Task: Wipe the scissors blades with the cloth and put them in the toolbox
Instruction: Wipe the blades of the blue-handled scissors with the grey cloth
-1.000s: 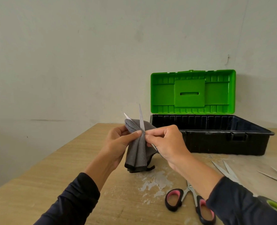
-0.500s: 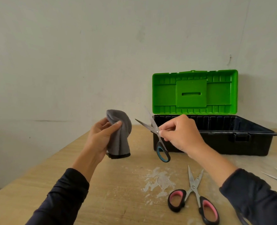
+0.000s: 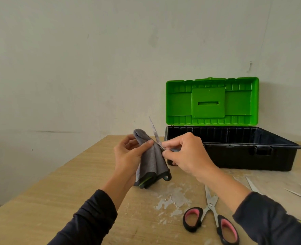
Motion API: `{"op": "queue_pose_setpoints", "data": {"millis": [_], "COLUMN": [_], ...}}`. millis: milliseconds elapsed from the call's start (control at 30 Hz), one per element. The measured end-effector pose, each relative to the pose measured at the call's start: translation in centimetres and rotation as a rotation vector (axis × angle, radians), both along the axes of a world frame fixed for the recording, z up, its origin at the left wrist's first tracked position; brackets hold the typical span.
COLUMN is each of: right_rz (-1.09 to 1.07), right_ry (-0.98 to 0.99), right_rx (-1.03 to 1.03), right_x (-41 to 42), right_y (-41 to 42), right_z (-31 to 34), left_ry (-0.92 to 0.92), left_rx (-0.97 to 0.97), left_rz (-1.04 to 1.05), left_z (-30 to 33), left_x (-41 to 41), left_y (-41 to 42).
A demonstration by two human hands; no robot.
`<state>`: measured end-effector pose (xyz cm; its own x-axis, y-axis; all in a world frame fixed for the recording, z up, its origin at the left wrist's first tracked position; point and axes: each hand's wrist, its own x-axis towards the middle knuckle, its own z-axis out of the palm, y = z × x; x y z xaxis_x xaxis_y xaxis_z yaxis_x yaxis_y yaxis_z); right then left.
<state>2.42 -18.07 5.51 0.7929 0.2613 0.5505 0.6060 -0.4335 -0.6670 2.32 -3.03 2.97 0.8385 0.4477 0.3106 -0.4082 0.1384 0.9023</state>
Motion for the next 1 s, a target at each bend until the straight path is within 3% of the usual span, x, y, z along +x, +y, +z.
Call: {"op": "queue_pose_setpoints", "data": {"millis": [267, 400, 500, 600, 1000], "right_rz": [0.096, 0.165, 0.212, 0.25, 0.378], "right_ry": [0.423, 0.509, 0.569, 0.605, 0.927], "right_rx": [0.185, 0.231, 0.248, 0.258, 0.363], "right_x": [1.2, 1.2, 1.1, 1.1, 1.2], "right_y": [-2.0, -2.3, -2.1, -1.9, -1.5], "right_z": [1.7, 1.4, 0.9, 0.4, 0.0], "left_ry": [0.091, 0.129, 0.126, 0.105, -0.006], "left_rx": [-0.066, -0.08, -0.248, -0.293, -0.148], "left_rz": [-0.092, -0.364, -0.662, -0.809, -0.834], "left_z": [0.8, 0.7, 0.4, -0.1, -0.8], "left_x": [0.0, -0.1, -0.3, -0.3, -0.4], "left_y": [3.8, 3.8, 2.6, 1.8, 2.0]}}
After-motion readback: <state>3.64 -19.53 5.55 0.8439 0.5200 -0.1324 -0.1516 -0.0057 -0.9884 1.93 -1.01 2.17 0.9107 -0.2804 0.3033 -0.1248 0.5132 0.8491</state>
